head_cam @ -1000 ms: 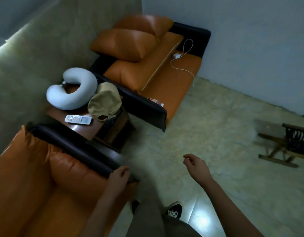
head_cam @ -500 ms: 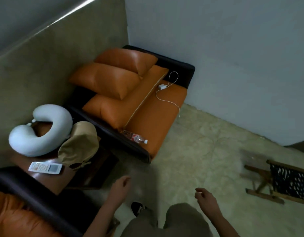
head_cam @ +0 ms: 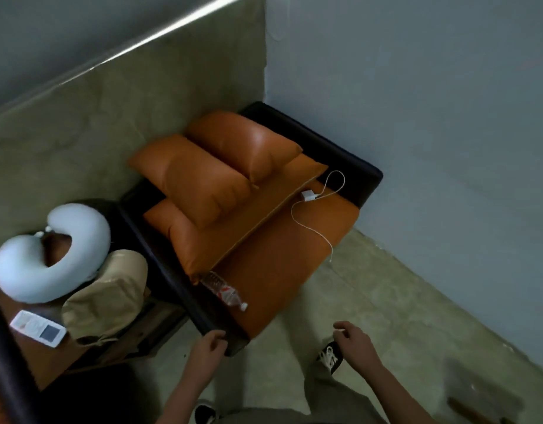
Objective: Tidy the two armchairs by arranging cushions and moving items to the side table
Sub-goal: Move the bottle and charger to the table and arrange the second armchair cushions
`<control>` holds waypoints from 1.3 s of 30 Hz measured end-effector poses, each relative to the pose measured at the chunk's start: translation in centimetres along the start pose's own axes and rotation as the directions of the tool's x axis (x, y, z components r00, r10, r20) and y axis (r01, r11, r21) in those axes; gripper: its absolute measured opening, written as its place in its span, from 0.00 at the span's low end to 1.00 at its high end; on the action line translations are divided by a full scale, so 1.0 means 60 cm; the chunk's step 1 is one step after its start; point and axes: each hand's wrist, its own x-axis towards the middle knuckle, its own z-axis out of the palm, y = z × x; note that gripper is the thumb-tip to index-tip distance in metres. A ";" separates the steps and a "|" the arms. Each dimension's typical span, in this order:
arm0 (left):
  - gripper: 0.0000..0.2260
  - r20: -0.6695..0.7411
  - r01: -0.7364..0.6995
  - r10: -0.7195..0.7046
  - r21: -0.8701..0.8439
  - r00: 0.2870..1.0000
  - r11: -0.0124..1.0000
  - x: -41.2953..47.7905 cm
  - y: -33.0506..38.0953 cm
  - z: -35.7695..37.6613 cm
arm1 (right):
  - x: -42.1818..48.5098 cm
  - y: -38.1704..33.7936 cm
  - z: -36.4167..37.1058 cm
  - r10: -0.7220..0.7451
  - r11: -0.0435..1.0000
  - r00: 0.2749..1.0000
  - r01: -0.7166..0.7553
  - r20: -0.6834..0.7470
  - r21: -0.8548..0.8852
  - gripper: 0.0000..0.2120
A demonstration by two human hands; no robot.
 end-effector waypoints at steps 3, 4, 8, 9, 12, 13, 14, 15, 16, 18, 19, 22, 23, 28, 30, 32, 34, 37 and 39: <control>0.07 -0.102 0.061 -0.070 -0.089 0.992 0.994 0.019 0.058 0.039 | 0.075 -0.046 -0.080 -0.096 0.991 0.992 0.103 0.081 -0.087 0.15; 0.07 -0.113 0.061 -0.074 -0.109 0.991 0.992 0.028 0.082 0.050 | 0.102 -0.064 -0.102 -0.125 0.986 0.987 0.135 0.099 -0.100 0.16; 0.08 -0.154 0.113 -0.138 -0.158 0.978 0.981 0.045 0.142 0.071 | 0.180 -0.145 -0.141 -0.242 0.930 0.938 0.297 0.249 -0.218 0.17; 0.09 -0.174 0.115 -0.147 -0.181 0.974 0.977 0.048 0.145 0.071 | 0.194 -0.167 -0.137 -0.270 0.909 0.918 0.342 0.291 -0.237 0.17; 0.11 -0.214 0.125 -0.183 -0.261 0.960 0.957 0.068 0.149 0.058 | 0.238 -0.235 -0.107 -0.343 0.847 0.852 0.462 0.396 -0.261 0.17; 0.11 -0.221 0.126 -0.193 -0.284 0.956 0.950 0.079 0.149 0.051 | 0.253 -0.256 -0.095 -0.354 0.840 0.836 0.482 0.419 -0.251 0.18; 0.12 -0.231 0.126 -0.202 -0.306 0.952 0.944 0.091 0.148 0.044 | 0.266 -0.274 -0.082 -0.360 0.838 0.821 0.493 0.443 -0.233 0.18; 0.13 -0.246 0.125 -0.214 -0.332 0.945 0.935 0.101 0.145 0.037 | 0.278 -0.291 -0.068 -0.365 0.839 0.804 0.503 0.470 -0.209 0.18; 0.14 -0.266 0.121 -0.225 -0.357 0.937 0.926 0.110 0.141 0.031 | 0.290 -0.307 -0.053 -0.369 0.840 0.787 0.511 0.495 -0.186 0.18; 0.15 -0.305 0.123 -0.265 -0.414 0.915 0.902 0.127 0.129 0.025 | 0.315 -0.332 -0.022 -0.362 0.837 0.757 0.521 0.544 -0.168 0.17; 0.16 -0.323 0.135 -0.302 -0.451 0.897 0.882 0.134 0.121 0.024 | 0.326 -0.342 -0.005 -0.352 0.827 0.737 0.533 0.576 -0.177 0.16; 0.16 -0.336 0.180 -0.418 -0.558 0.844 0.810 0.146 0.101 0.042 | 0.357 -0.352 0.044 -0.305 0.812 0.684 0.551 0.662 -0.195 0.10; 0.16 -0.333 0.179 -0.436 -0.585 0.836 0.791 0.151 0.095 0.051 | 0.371 -0.353 0.061 -0.292 0.805 0.667 0.558 0.686 -0.200 0.11; 0.14 -0.369 0.168 -0.532 -0.680 0.762 0.713 0.190 0.066 0.083 | 0.438 -0.333 0.154 -0.215 0.802 0.570 0.566 0.793 -0.189 0.17; 0.14 -0.416 0.148 -0.532 -0.669 0.738 0.728 0.202 0.052 0.088 | 0.458 -0.302 0.194 -0.214 0.821 0.580 0.543 0.786 -0.177 0.17; 0.14 -0.436 0.104 -0.511 -0.677 0.740 0.729 0.219 0.041 0.089 | 0.476 -0.268 0.237 -0.217 0.857 0.612 0.492 0.761 -0.151 0.18; 0.15 -0.422 0.058 -0.477 -0.699 0.771 0.713 0.239 0.036 0.094 | 0.490 -0.236 0.279 -0.228 0.895 0.660 0.432 0.716 -0.114 0.19; 0.16 -0.425 -0.019 -0.380 -0.687 0.822 0.727 0.256 0.032 0.106 | 0.503 -0.189 0.343 -0.277 0.903 0.756 0.416 0.593 -0.108 0.20; 0.19 -0.424 -0.057 -0.316 -0.667 0.849 0.743 0.261 0.021 0.116 | 0.506 -0.157 0.381 -0.294 0.910 0.796 0.403 0.529 -0.101 0.22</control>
